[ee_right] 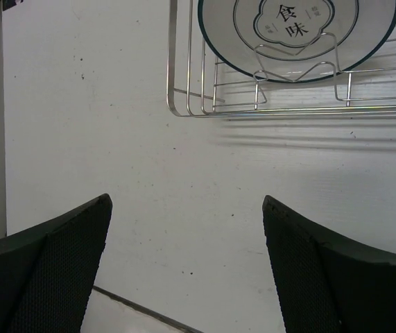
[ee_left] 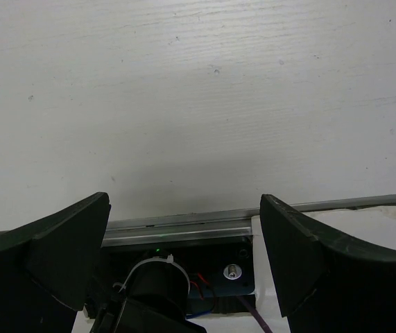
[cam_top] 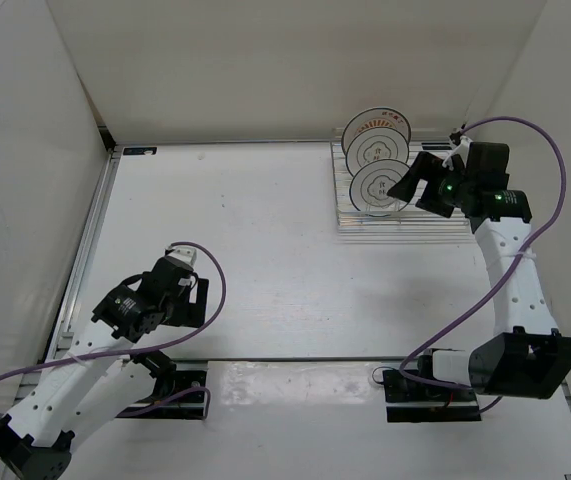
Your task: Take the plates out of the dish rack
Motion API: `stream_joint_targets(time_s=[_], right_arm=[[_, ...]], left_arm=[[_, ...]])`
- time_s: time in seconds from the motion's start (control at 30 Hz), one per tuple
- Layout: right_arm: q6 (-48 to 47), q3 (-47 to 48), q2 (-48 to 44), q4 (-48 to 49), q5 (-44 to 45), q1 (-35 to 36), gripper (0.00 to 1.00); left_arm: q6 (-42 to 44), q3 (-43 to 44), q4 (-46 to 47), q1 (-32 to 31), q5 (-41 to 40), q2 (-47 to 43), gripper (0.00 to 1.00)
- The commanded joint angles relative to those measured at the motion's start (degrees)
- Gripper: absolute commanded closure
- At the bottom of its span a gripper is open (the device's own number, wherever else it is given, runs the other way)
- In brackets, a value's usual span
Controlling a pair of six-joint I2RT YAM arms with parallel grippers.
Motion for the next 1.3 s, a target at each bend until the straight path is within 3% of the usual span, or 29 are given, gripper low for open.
stream_joint_targets(time_s=[0.0,0.07,0.1,0.2,0.33,0.43,0.53,0.77,1.1,1.27], right_arm=[[1.2,-0.7,-2.3,5.9,1.8,-0.1,0.10],[2.0,-3.8,-3.4,9.0,2.2,-0.2,0.10],[1.1,-5.0,-4.1,16.4,-0.3,-0.2,0.10],[-3.7,-7.0,-2.8,25.1,-5.1,-0.1,0.10],[-9.7,0.9,4.8,23.2,-7.7,-0.2,0.14],[-21.3,5.8,9.8,20.1,-10.3,0.1,0.17],[-28.3,5.7,12.4,22.2,-10.7,0.1,0.17],[-40.0,2.0,17.2,30.7,-11.2,0.0,0.30],[-48.8,-0.9,21.2,42.1,-15.6,-0.3,0.30],[-53.7,1.9,23.3,37.2,-18.1,-0.5,0.28]], left_arm=[[-0.5,-0.1,0.0,-0.2,-1.2,-0.1,0.00],[-0.5,-0.2,0.0,-0.3,-1.2,-0.3,0.00],[-0.4,-0.2,0.1,-0.1,-1.1,-0.5,0.00],[-0.4,-0.1,-0.1,-0.1,-1.2,-0.5,0.00],[-0.2,-0.2,0.1,-0.1,-0.7,-0.5,0.00],[0.1,-0.3,0.3,-0.2,0.0,-0.5,0.00],[0.3,-0.4,0.4,-0.1,0.5,-0.5,0.00],[0.4,-0.5,0.6,-0.1,1.1,0.5,0.00],[0.9,-0.5,1.0,-0.1,2.4,1.1,0.00],[1.0,-0.7,1.1,-0.1,2.9,0.8,0.00]])
